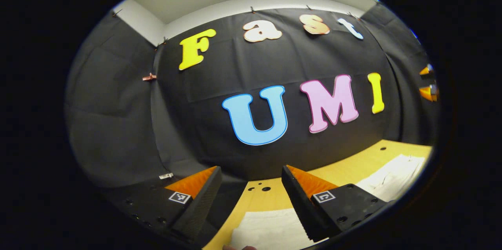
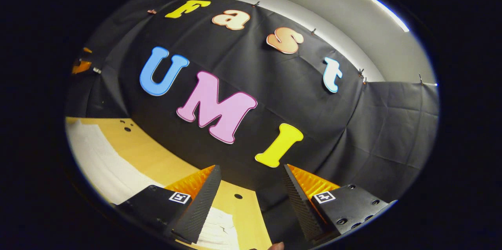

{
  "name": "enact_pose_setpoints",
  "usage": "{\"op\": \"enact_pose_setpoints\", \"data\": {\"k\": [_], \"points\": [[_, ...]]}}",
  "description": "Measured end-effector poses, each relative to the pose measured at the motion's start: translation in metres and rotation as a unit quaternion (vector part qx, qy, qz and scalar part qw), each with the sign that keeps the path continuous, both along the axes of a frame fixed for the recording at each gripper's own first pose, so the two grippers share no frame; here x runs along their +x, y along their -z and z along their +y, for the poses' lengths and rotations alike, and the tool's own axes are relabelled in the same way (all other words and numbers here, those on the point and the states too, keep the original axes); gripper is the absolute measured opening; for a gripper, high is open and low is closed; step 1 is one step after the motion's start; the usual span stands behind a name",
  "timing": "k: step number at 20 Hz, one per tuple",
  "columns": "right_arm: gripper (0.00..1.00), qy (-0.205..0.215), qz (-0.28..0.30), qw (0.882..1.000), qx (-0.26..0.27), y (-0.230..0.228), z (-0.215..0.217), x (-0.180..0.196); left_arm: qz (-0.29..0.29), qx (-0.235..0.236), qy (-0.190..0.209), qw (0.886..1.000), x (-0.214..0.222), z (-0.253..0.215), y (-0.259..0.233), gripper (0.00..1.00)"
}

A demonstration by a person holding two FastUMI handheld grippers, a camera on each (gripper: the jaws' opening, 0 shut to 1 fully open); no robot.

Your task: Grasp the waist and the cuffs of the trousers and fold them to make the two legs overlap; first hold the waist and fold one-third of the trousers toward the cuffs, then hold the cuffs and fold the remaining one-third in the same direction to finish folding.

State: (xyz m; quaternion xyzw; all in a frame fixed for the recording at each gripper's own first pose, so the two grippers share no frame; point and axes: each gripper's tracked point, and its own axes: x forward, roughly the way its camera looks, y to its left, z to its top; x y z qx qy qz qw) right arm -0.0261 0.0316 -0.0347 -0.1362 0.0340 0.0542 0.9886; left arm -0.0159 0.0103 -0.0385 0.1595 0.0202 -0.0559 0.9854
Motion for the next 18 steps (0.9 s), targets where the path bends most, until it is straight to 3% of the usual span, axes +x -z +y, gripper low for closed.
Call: {"op": "enact_pose_setpoints", "data": {"k": [5, 8, 13, 16, 18], "points": [[0.97, -0.053, 0.049, 0.993, -0.096, 0.058, 0.014, -0.026, 0.022, 0.133, 0.042, 0.990, -0.004, 0.007, 0.032, 0.97], [0.97, -0.100, 0.076, 0.980, -0.152, 0.095, 0.024, -0.046, 0.046, 0.209, 0.073, 0.974, -0.016, -0.001, 0.080, 0.96], [0.97, -0.177, 0.123, 0.948, -0.235, 0.168, 0.042, -0.081, 0.080, 0.329, 0.129, 0.932, -0.033, 0.000, 0.155, 0.96], [0.98, -0.212, 0.153, 0.928, -0.266, 0.211, 0.045, -0.095, 0.115, 0.376, 0.153, 0.906, -0.041, 0.008, 0.207, 0.95], [0.98, -0.228, 0.177, 0.916, -0.278, 0.238, 0.045, -0.104, 0.158, 0.405, 0.188, 0.881, -0.055, 0.011, 0.252, 0.95]]}}
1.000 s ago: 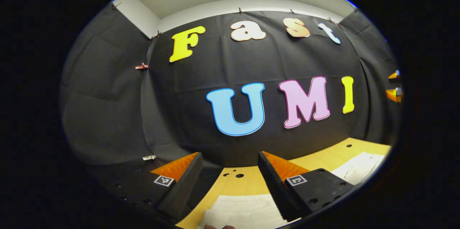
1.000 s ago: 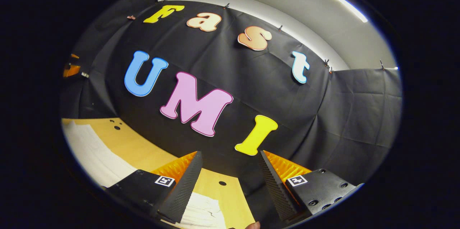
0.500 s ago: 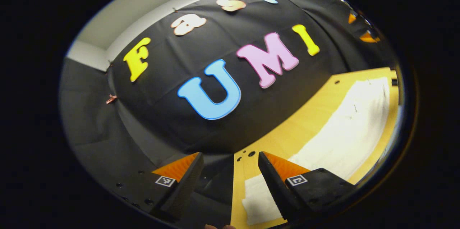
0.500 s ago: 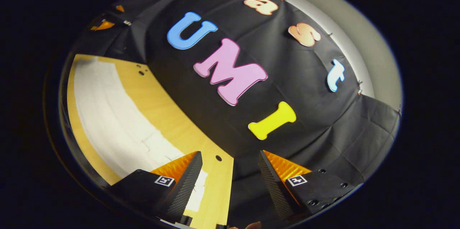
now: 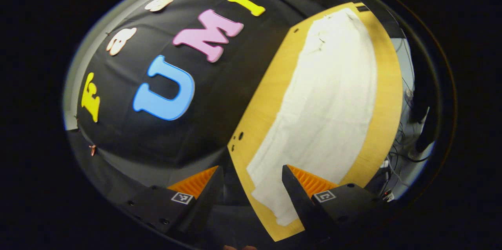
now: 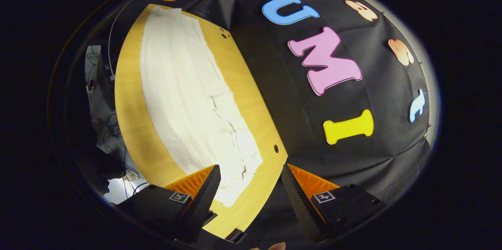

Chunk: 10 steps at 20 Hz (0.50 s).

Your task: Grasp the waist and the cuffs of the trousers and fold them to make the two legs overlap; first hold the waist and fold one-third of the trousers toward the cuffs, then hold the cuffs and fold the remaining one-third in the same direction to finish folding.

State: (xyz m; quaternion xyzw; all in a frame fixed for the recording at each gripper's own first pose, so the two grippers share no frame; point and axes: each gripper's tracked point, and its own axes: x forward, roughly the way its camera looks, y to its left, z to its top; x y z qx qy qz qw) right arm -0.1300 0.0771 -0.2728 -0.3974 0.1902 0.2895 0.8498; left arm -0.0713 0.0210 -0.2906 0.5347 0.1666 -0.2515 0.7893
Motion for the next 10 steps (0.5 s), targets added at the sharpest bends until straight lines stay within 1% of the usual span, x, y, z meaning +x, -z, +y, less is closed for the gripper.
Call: {"op": "enact_pose_setpoints", "data": {"k": [3, 4, 7, 10], "points": [[0.97, -0.003, 0.026, 1.000, -0.012, 0.025, -0.002, -0.005, 0.078, 0.033, 0.032, 0.996, -0.034, 0.006, 0.056, 0.95], [0.97, -0.005, 0.032, 0.999, -0.015, 0.036, -0.003, -0.005, 0.093, 0.044, 0.038, 0.994, -0.041, 0.011, 0.067, 0.95], [0.97, -0.018, 0.046, 0.998, -0.031, 0.058, -0.003, -0.007, 0.129, 0.083, 0.041, 0.987, -0.049, 0.027, 0.095, 0.95], [0.97, -0.033, 0.061, 0.997, -0.044, 0.077, -0.004, -0.012, 0.155, 0.114, 0.056, 0.980, -0.052, 0.033, 0.118, 0.96]]}}
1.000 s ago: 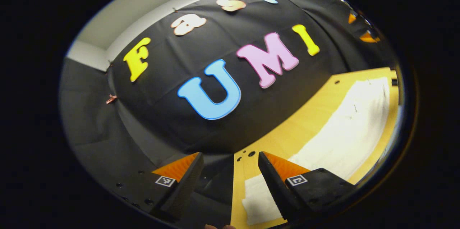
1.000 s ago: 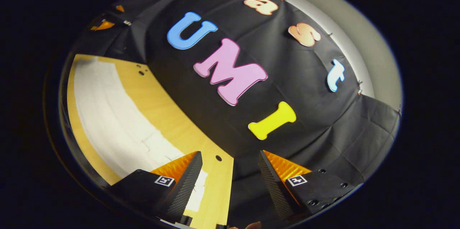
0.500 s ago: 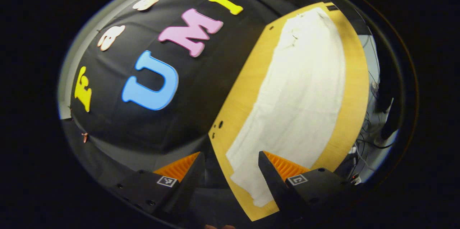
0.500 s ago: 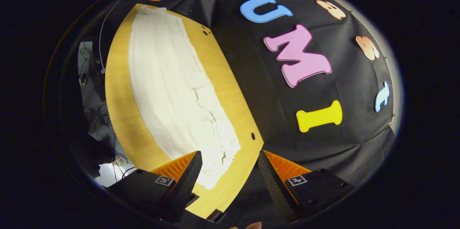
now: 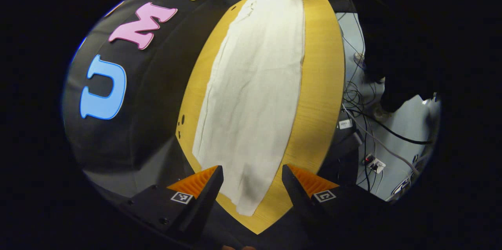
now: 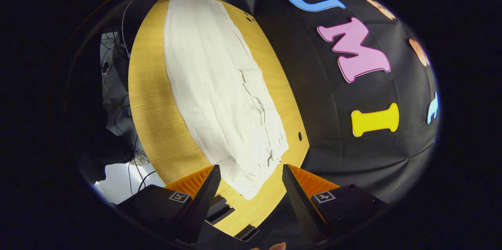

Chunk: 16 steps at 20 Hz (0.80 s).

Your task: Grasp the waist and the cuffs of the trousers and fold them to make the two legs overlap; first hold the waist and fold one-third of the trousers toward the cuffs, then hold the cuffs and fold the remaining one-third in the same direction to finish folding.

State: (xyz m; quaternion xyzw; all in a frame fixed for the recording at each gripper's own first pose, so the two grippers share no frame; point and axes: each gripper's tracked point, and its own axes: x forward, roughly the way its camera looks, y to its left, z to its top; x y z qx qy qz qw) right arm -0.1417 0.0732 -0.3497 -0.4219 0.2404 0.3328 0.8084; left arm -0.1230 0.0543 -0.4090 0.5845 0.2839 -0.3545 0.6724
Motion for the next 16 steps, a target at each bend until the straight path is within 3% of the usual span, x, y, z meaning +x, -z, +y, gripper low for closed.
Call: {"op": "enact_pose_setpoints", "data": {"k": [3, 7, 10, 12, 14, 16], "points": [[0.97, -0.007, 0.013, 1.000, -0.009, 0.018, -0.002, -0.001, -0.007, 0.030, 0.023, 0.999, 0.008, 0.006, 0.006, 0.91], [0.97, -0.007, 0.022, 1.000, -0.013, 0.037, -0.004, 0.011, -0.018, 0.055, 0.018, 0.998, 0.043, 0.008, 0.013, 0.89], [0.97, -0.012, 0.032, 0.999, -0.019, 0.056, -0.007, 0.019, -0.016, 0.087, 0.002, 0.996, 0.072, 0.010, 0.028, 0.75], [0.97, -0.015, 0.038, 0.999, -0.022, 0.063, -0.010, 0.022, -0.009, 0.106, -0.011, 0.994, 0.077, 0.014, 0.037, 0.41], [0.97, -0.015, 0.041, 0.999, -0.023, 0.067, -0.014, 0.022, -0.012, 0.118, -0.015, 0.993, 0.078, 0.013, 0.040, 0.15], [0.97, -0.016, 0.047, 0.999, -0.021, 0.070, -0.016, 0.019, -0.013, 0.119, -0.019, 0.993, 0.077, 0.012, 0.041, 0.06]]}}
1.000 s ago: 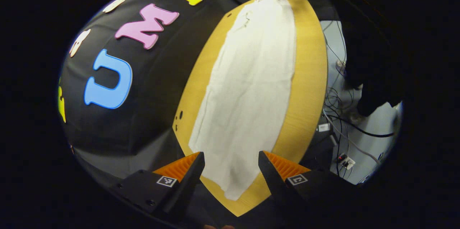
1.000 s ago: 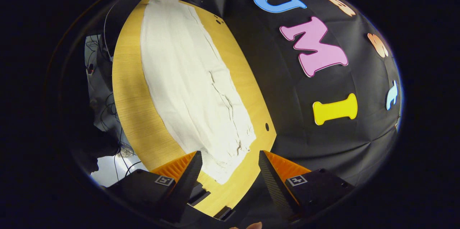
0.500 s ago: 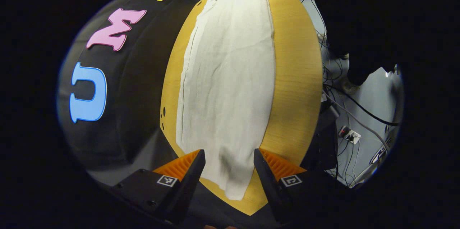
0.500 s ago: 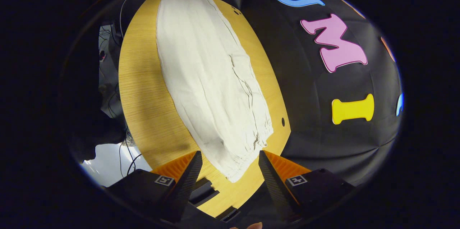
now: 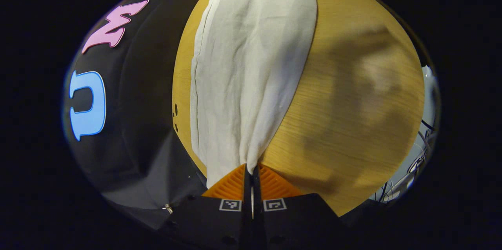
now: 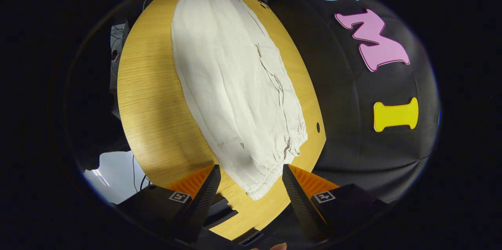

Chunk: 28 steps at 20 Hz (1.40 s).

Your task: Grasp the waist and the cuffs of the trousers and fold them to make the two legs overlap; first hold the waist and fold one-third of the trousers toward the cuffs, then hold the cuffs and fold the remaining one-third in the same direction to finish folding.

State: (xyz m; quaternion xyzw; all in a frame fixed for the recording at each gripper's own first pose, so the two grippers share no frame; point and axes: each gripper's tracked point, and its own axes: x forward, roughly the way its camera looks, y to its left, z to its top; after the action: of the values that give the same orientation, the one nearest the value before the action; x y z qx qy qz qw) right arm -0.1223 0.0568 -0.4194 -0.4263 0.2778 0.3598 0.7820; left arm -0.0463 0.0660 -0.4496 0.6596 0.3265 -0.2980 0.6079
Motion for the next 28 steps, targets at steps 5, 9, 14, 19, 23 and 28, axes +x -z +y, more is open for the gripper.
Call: {"op": "enact_pose_setpoints", "data": {"k": [5, 9, 14, 19, 23, 28], "points": [[0.98, -0.032, 0.002, 0.999, -0.017, 0.017, 0.004, -0.004, 0.002, -0.004, -0.014, 1.000, 0.000, 0.000, -0.001, 0.06], [0.93, -0.041, -0.008, 0.999, -0.023, 0.025, 0.012, 0.018, 0.002, -0.001, -0.014, 1.000, 0.000, 0.001, -0.001, 0.06], [0.32, -0.043, 0.033, 0.997, -0.047, 0.048, 0.020, 0.020, -0.006, -0.005, -0.019, 1.000, 0.000, -0.001, -0.001, 0.06], [0.06, -0.010, 0.030, 0.999, -0.038, 0.031, 0.020, 0.037, -0.004, -0.054, -0.107, 0.993, 0.000, -0.002, -0.003, 0.06], [0.06, 0.017, -0.029, 0.999, -0.011, -0.009, 0.024, 0.080, -0.056, -0.101, -0.165, 0.979, 0.007, -0.027, -0.018, 0.05], [0.05, 0.062, -0.070, 0.995, 0.021, -0.046, 0.032, 0.136, -0.071, -0.118, -0.179, 0.974, 0.021, -0.053, -0.046, 0.06]]}}
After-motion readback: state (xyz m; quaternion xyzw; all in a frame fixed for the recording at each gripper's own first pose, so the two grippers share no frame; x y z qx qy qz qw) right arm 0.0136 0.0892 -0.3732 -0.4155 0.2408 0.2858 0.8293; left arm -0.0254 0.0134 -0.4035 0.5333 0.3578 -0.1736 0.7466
